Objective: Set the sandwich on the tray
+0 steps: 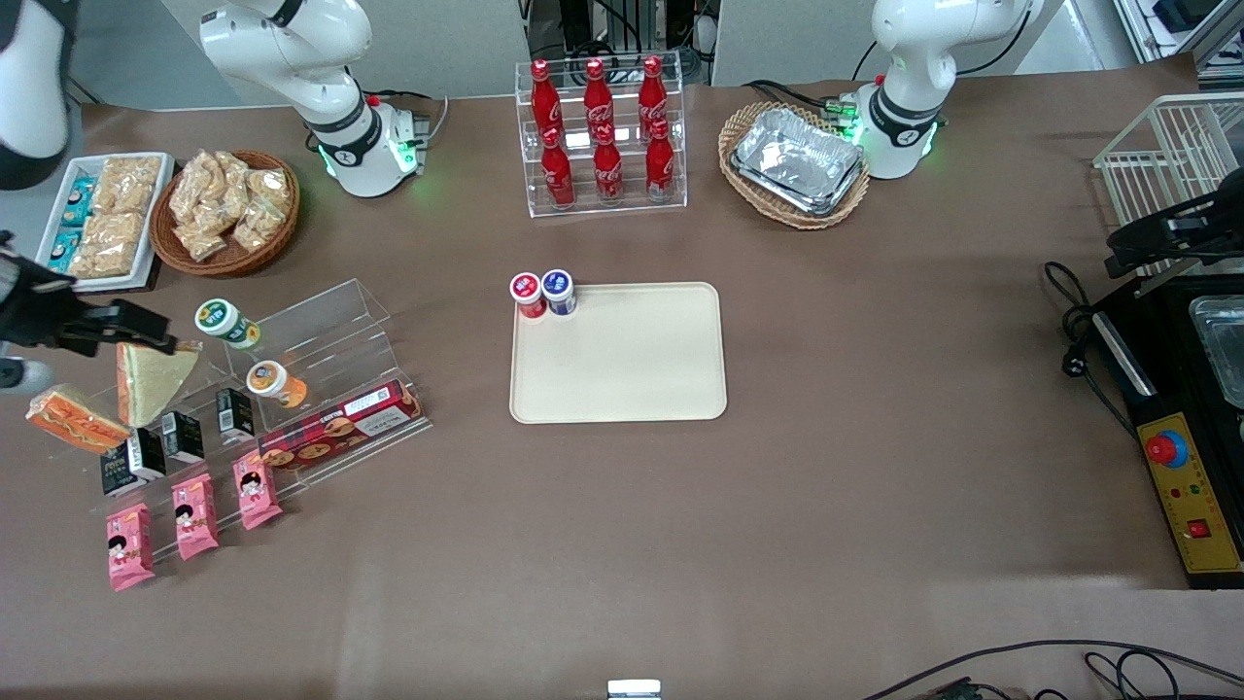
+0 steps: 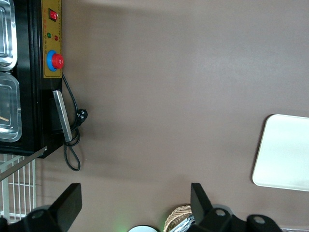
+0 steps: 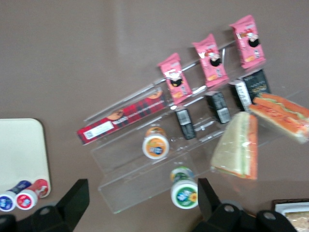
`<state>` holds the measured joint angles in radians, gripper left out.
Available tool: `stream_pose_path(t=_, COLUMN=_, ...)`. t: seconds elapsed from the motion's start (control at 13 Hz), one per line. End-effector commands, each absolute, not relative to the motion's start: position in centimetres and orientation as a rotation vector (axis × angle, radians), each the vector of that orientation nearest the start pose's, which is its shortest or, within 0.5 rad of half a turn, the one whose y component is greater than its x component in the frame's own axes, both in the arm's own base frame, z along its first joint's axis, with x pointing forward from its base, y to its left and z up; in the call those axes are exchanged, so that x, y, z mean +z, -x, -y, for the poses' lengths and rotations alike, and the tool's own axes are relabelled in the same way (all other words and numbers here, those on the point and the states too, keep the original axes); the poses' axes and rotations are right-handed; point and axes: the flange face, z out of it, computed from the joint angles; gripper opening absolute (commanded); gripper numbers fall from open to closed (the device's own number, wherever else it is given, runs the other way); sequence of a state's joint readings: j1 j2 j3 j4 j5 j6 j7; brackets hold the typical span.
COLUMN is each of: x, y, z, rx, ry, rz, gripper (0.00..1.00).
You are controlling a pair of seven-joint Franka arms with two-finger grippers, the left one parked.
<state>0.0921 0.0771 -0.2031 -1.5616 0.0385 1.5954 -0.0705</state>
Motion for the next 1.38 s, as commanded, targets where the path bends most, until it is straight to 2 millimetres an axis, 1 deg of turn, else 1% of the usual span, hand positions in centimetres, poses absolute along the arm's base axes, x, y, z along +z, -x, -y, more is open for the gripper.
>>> stream_pose_path(t=0.0, x=58.7, y=-56.0, z=12.9, rx=0.089, ry=3.089, rz=0.087, gripper=1.0)
stream_pose_path(t=0.08, x=58.4, y=-55.6, z=14.6, rx=0.101, ry=3.082, rz=0.125, gripper=1.0)
stream_pose_path(t=0.15, x=58.4, y=-55.1, z=16.1, rx=0.103, ry=3.079, rz=0.121, gripper=1.0)
stream_pose_path(t=0.23, x=58.4, y=-54.7, z=17.5, rx=0.103, ry=3.078, rz=0.081, gripper=1.0)
stream_pose_path(t=0.31, x=58.4, y=-54.4, z=18.5, rx=0.102, ry=3.078, rz=0.062, gripper=1.0)
stream_pose_path(t=0.38, x=58.4, y=-53.8, z=20.0, rx=0.103, ry=3.078, rz=0.05, gripper=1.0)
stream_pose_path(t=0.46, x=58.2, y=-53.6, z=20.7, rx=0.106, ry=3.076, rz=0.064, gripper=1.0)
stream_pose_path(t=0.62, x=57.9, y=-53.5, z=21.2, rx=0.111, ry=3.074, rz=0.033, gripper=1.0)
stream_pose_path(t=0.69, x=57.7, y=-53.5, z=21.2, rx=0.12, ry=3.071, rz=-0.019, gripper=1.0)
stream_pose_path(t=0.77, x=57.6, y=-53.5, z=21.2, rx=0.13, ry=3.073, rz=-0.11, gripper=1.0)
stream_pose_path(t=1.0, x=57.5, y=-53.5, z=21.2, rx=0.134, ry=3.073, rz=-0.156, gripper=1.0)
stream_pose_path(t=1.08, x=57.4, y=-53.6, z=21.1, rx=0.137, ry=3.071, rz=-0.233, gripper=1.0)
stream_pose_path(t=1.23, x=57.3, y=-53.8, z=21.0, rx=0.145, ry=3.049, rz=-0.495, gripper=1.0)
stream_pose_path(t=1.31, x=56.9, y=-53.8, z=21.4, rx=0.155, ry=3.023, rz=-0.645, gripper=1.0)
